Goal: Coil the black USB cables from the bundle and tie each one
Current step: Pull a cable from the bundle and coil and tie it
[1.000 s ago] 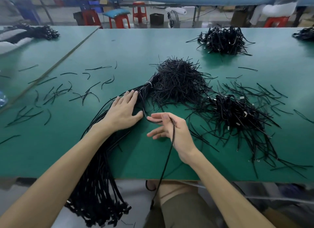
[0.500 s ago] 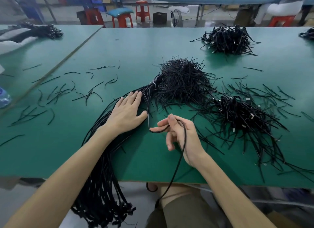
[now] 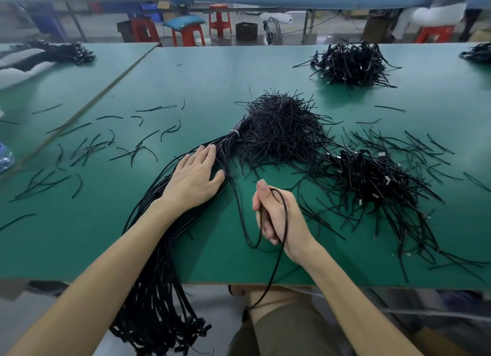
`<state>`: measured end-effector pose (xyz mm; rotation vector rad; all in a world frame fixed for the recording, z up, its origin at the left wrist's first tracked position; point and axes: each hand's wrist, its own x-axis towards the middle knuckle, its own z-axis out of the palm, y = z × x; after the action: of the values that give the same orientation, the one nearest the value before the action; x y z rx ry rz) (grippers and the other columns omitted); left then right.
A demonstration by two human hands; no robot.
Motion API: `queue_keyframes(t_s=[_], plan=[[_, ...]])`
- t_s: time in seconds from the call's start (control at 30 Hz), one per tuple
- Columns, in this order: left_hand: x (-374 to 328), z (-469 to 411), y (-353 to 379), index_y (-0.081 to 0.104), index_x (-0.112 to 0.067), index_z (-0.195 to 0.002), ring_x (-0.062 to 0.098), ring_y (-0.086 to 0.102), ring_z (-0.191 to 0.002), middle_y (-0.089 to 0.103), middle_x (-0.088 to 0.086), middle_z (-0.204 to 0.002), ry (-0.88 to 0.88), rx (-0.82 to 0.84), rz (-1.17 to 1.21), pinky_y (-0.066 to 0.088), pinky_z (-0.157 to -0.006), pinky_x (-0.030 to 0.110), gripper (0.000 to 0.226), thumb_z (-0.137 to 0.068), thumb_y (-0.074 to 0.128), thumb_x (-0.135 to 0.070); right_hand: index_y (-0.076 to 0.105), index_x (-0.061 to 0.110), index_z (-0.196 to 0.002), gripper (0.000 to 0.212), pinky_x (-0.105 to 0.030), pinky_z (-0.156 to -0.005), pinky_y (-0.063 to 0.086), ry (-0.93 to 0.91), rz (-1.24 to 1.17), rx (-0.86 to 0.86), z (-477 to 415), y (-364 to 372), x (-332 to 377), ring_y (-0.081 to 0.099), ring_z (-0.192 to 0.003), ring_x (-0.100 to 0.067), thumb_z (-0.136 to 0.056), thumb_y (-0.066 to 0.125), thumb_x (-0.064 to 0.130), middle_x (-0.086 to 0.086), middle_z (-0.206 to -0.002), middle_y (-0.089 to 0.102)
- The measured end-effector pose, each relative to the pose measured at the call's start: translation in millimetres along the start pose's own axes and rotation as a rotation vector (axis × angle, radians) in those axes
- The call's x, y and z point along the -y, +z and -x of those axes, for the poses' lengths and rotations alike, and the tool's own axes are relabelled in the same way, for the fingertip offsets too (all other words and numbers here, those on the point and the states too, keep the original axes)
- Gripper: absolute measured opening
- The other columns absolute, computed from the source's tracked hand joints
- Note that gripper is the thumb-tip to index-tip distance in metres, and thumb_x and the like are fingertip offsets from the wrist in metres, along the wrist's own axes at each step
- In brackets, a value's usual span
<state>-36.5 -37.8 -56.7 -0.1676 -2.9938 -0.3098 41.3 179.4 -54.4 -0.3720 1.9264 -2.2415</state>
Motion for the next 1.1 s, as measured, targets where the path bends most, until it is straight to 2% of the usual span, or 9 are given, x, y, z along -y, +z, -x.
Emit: queue_keyframes(t_s=[0.2,0.3,0.37,0.43,0.5,0.67,0.8,0.97,1.1], plan=[[-2,1,3,0.007,-0.016,-0.164,0.011,0.003,-0.157,0.012,-0.001,-0.171,-0.017,-0.004,-0.024,0.003,-0.128,0.035,0.087,-0.099,0.021,-0.072,0.047,0.016,-0.063,0.057,-0.017,-0.036,0.025,0.025,0.045,-0.020,0,3,1,0.027,-0.027,-0.015,-0.104,0.042,0.055,-0.005,-0.038,0.037],[0,0,0,0.006,-0.017,-0.164,0.011,0.001,-0.157,0.010,-0.002,-0.171,-0.008,0.015,-0.004,0.002,-0.126,0.035,0.097,-0.092,0.027,-0.079,0.050,0.015,-0.065,0.056,-0.017,-0.035,0.025,0.015,0.023,-0.041,0,2,0,0.028,-0.027,-0.014,-0.105,0.042,0.055,-0.005,-0.038,0.038],[4,-2,-4,0.006,-0.018,-0.164,0.011,-0.001,-0.157,0.007,-0.004,-0.171,0.003,0.080,0.056,0.000,-0.126,0.035,0.109,-0.085,0.042,-0.083,0.049,0.015,-0.065,0.057,-0.017,-0.035,0.024,0.010,0.014,-0.051,-1,1,0,0.027,-0.027,-0.014,-0.105,0.041,0.054,-0.006,-0.038,0.036],[9,-4,-8,0.006,-0.018,-0.164,0.010,-0.002,-0.157,0.005,-0.005,-0.172,0.015,0.137,0.114,0.000,-0.126,0.035,0.111,-0.084,0.059,-0.074,0.047,0.016,-0.064,0.057,-0.017,-0.035,0.023,0.007,0.014,-0.057,-1,1,0,0.025,-0.028,-0.015,-0.105,0.041,0.054,-0.006,-0.039,0.035],[12,-5,-9,0.007,-0.017,-0.164,0.012,0.000,-0.157,0.007,-0.003,-0.171,0.020,0.131,0.125,0.003,-0.126,0.035,0.101,-0.092,0.064,-0.058,0.046,0.018,-0.063,0.057,-0.017,-0.036,0.023,0.007,0.012,-0.061,-1,1,-1,0.025,-0.028,-0.014,-0.105,0.041,0.055,-0.006,-0.039,0.034],[17,-5,-8,0.015,-0.010,-0.163,0.020,0.016,-0.156,0.022,0.007,-0.168,-0.032,-0.015,0.143,0.017,-0.126,0.037,0.070,-0.102,0.050,-0.018,0.047,0.021,-0.063,0.056,-0.017,-0.035,0.025,0.013,0.006,-0.082,-2,-2,-3,0.028,-0.029,-0.012,-0.103,0.042,0.059,-0.005,-0.041,0.037],[33,-10,-11,0.010,-0.004,-0.162,0.027,0.017,-0.156,0.021,0.015,-0.168,-0.151,-0.024,0.119,0.016,-0.127,0.040,0.068,-0.104,0.044,-0.010,0.049,0.022,-0.063,0.055,-0.018,-0.035,0.026,0.016,-0.009,-0.080,-2,-4,-5,0.029,-0.030,-0.013,-0.103,0.043,0.059,-0.006,-0.043,0.038],[59,-13,-16,0.021,0.006,-0.156,0.042,0.032,-0.145,0.034,0.028,-0.156,-0.351,-0.099,0.083,0.028,-0.120,0.049,0.066,-0.098,0.051,-0.002,0.050,0.021,-0.065,0.055,-0.018,-0.035,0.026,0.027,-0.035,-0.096,-3,-4,-4,0.031,-0.030,-0.012,-0.101,0.044,0.061,-0.005,-0.043,0.038],[59,-7,-16,0.028,0.008,-0.152,0.041,0.030,-0.146,0.036,0.029,-0.155,-0.298,-0.125,0.056,0.022,-0.123,0.051,0.062,-0.098,0.054,-0.008,0.054,0.020,-0.066,0.053,-0.020,-0.036,0.031,0.021,-0.065,-0.122,-4,-1,-2,0.037,-0.032,-0.014,-0.102,0.046,0.057,-0.006,-0.044,0.042]])
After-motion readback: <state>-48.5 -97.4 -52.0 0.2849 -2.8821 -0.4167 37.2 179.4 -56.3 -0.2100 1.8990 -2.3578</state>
